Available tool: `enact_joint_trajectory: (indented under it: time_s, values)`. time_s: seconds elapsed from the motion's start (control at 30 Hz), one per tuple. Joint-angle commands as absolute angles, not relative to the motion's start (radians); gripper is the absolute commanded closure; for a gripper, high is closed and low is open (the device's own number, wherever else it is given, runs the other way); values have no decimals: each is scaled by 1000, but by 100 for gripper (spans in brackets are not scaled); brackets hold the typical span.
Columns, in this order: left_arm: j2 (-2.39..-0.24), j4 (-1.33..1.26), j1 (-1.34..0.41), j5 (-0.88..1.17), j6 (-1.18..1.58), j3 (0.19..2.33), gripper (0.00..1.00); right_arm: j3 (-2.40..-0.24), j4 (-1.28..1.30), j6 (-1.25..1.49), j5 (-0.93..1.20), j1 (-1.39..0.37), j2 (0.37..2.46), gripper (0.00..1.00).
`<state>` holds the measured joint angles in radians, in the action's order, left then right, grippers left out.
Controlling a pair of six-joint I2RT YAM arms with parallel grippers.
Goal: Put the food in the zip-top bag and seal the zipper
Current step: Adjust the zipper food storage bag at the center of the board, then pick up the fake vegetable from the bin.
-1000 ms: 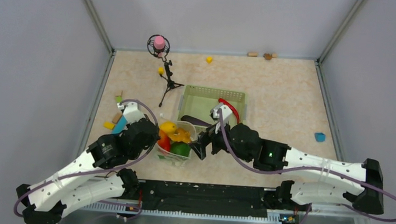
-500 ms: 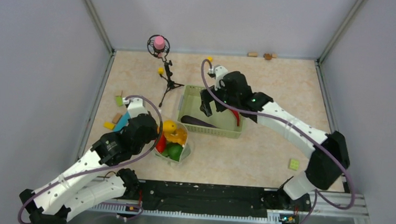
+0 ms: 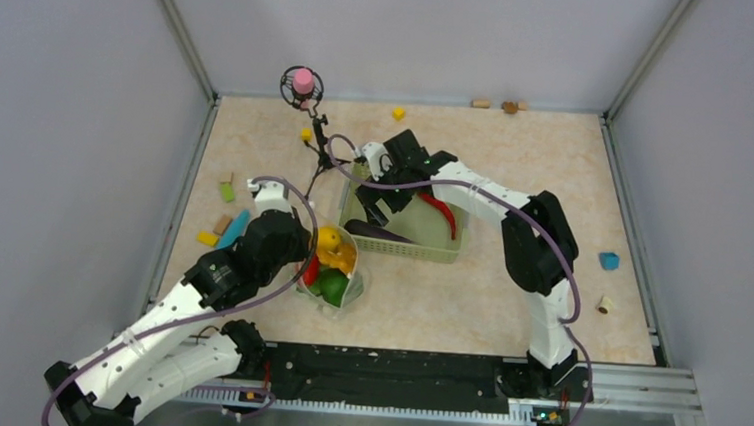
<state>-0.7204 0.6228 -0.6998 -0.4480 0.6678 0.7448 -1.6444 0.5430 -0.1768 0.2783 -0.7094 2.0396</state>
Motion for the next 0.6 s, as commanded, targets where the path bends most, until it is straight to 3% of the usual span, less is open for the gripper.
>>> enact_joint_trajectory:
  time_s: [0.0, 0.23, 0.57]
  values:
    - [-721, 541, -695, -427, 638, 736, 100, -1709, 587, -291, 354, -693, 2077, 6]
    - [-687, 546, -695, -491, 656, 712, 100, -1698, 657, -419, 483, -694, 2091, 7]
    - [-662, 550, -695, -530, 668, 694, 100, -1728, 684, -448, 425, -695, 2162, 10]
